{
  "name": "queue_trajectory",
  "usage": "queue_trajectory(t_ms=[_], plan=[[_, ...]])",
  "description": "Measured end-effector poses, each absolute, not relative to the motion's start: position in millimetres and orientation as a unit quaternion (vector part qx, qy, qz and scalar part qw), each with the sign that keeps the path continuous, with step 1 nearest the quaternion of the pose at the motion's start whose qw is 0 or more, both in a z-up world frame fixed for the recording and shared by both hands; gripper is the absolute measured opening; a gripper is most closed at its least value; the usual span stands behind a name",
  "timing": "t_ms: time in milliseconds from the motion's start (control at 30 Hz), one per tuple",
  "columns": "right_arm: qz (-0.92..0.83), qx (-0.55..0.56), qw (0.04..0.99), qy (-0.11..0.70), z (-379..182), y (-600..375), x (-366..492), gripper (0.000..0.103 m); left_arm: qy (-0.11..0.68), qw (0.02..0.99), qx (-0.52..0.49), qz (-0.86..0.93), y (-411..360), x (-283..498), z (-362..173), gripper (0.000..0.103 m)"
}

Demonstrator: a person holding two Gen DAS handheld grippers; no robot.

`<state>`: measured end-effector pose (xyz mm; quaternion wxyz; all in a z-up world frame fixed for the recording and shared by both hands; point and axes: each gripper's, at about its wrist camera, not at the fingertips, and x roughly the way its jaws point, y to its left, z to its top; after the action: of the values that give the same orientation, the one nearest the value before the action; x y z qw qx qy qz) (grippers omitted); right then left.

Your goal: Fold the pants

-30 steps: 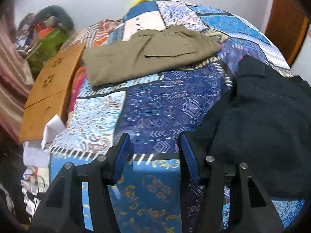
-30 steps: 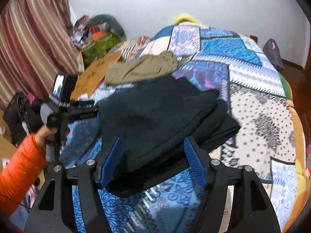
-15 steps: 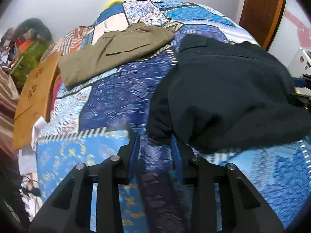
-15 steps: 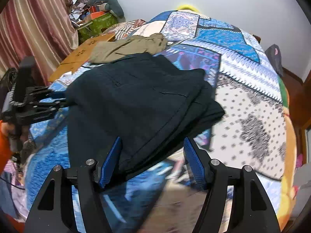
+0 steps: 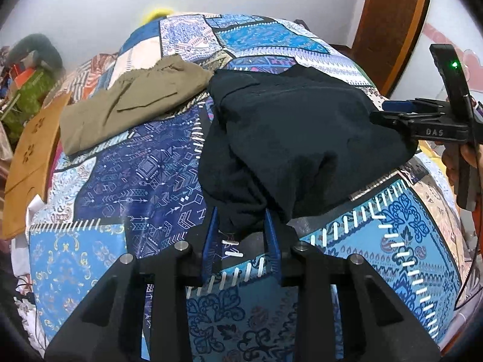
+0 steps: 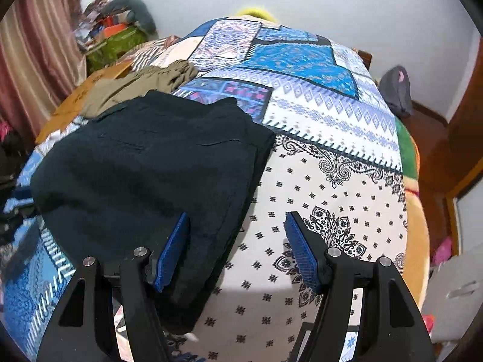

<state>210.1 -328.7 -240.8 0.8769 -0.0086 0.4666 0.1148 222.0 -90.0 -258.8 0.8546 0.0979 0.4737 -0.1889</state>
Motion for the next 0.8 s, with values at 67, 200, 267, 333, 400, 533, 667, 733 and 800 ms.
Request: queue_trajectory(t_ms=[67, 200, 267, 333, 400, 533, 667, 733, 800], plan=[[0.119, 0.012, 0.878, 0.462, -237, -333, 206, 0.063, 0.474, 0.857, 0.087, -0.180, -83, 224, -255, 0.031], [0.130, 0.031, 0.888, 0.441, -221, -334, 193, 0.063, 0.459, 0.874, 0.072, -0.145, -60, 232, -235, 0.031], [0.138, 0.035, 0.892, 0.429, -213, -331, 192, 0.063, 0.449, 0.881, 0.063, -0.136, -52, 240, -221, 0.031], [0.152, 0.036, 0.898, 0.411, -200, -322, 188, 0.063, 0.439, 0.886, 0.051, -0.143, -50, 246, -207, 0.031], [0.166, 0.037, 0.903, 0.395, -191, -315, 187, 0.063, 0.423, 0.891, 0.042, -0.160, -57, 252, -192, 0.030], [0.200, 0.041, 0.905, 0.374, -184, -293, 191, 0.049, 0.414, 0.886, 0.037, -0.206, -87, 258, -185, 0.010], [0.227, 0.031, 0.894, 0.386, -196, -272, 200, 0.039, 0.425, 0.868, 0.045, -0.255, -124, 260, -201, 0.006], [0.239, 0.031, 0.882, 0.405, -209, -263, 207, 0.039, 0.437, 0.860, 0.064, -0.256, -139, 265, -218, 0.006], [0.239, 0.020, 0.873, 0.425, -224, -257, 213, 0.038, 0.448, 0.856, 0.086, -0.245, -147, 274, -237, 0.006]])
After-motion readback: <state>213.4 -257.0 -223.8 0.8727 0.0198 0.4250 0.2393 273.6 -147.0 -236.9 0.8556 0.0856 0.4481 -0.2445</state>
